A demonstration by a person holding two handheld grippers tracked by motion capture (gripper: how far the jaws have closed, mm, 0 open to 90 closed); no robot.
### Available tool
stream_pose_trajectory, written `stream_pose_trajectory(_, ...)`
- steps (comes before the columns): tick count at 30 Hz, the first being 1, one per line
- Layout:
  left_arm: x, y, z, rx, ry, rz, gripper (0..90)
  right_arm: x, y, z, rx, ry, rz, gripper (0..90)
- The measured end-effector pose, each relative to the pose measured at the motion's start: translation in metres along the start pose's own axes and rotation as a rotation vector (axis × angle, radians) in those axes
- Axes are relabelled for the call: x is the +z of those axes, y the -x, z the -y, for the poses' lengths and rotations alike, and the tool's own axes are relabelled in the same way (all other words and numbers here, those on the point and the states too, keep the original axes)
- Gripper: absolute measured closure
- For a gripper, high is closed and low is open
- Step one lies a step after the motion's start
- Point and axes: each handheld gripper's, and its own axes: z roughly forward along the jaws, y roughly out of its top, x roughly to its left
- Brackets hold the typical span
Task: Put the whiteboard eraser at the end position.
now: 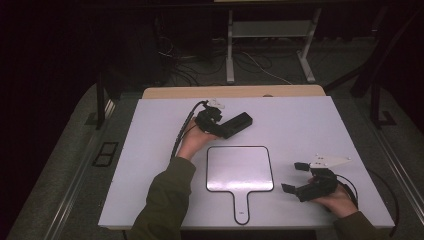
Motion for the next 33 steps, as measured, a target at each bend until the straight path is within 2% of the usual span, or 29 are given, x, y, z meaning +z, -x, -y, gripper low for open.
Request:
stream_pose_trajectory(2, -0.004, 0.004, 0.002, -0.008, 0.021, -0.001, 15.0, 0.000, 0.000, 0.000, 0.002, 0.001, 0.004, 0.0)
stream_pose_trajectory(6, -0.017, 0.012, 0.007, 0.009, 0.028, -0.011, 14.1, 0.000, -0.001, 0.000, -0.005, -0.002, 0.007, 0.0)
stream_pose_trajectory(7, -0.018, 0.013, 0.009, 0.005, 0.047, -0.007, 14.1, 0.000, -0.002, 0.000, -0.003, -0.002, 0.009, 0.0)
stream_pose_trajectory(9, -0.025, 0.015, 0.013, 0.011, 0.039, -0.001, 14.1, -0.001, -0.002, 0.000, -0.005, 0.000, 0.011, 0.0)
stream_pose_trajectory(14, -0.035, 0.025, 0.026, -0.010, 0.064, -0.011, 13.1, -0.003, -0.004, 0.000, -0.012, 0.002, 0.016, 0.0)
stream_pose_trajectory(18, -0.046, 0.031, 0.037, -0.003, 0.067, -0.027, 11.6, -0.003, -0.004, 0.000, -0.013, 0.004, 0.020, 0.0)
stream_pose_trajectory(21, -0.053, 0.037, 0.045, 0.002, 0.089, -0.040, 10.1, -0.004, -0.004, 0.000, -0.016, 0.005, 0.022, 0.0)
stream_pose_trajectory(27, -0.066, 0.052, 0.061, -0.013, 0.107, -0.056, 2.9, -0.003, -0.005, 0.000, -0.021, 0.001, 0.023, 0.0)
stream_pose_trajectory(30, -0.071, 0.059, 0.070, -0.006, 0.112, -0.064, 0.6, -0.004, -0.005, -0.001, -0.020, 0.003, 0.023, 0.0)
stream_pose_trajectory(33, -0.075, 0.064, 0.078, -0.008, 0.110, -0.056, 0.0, -0.004, -0.006, 0.000, -0.022, 0.002, 0.026, 0.0)
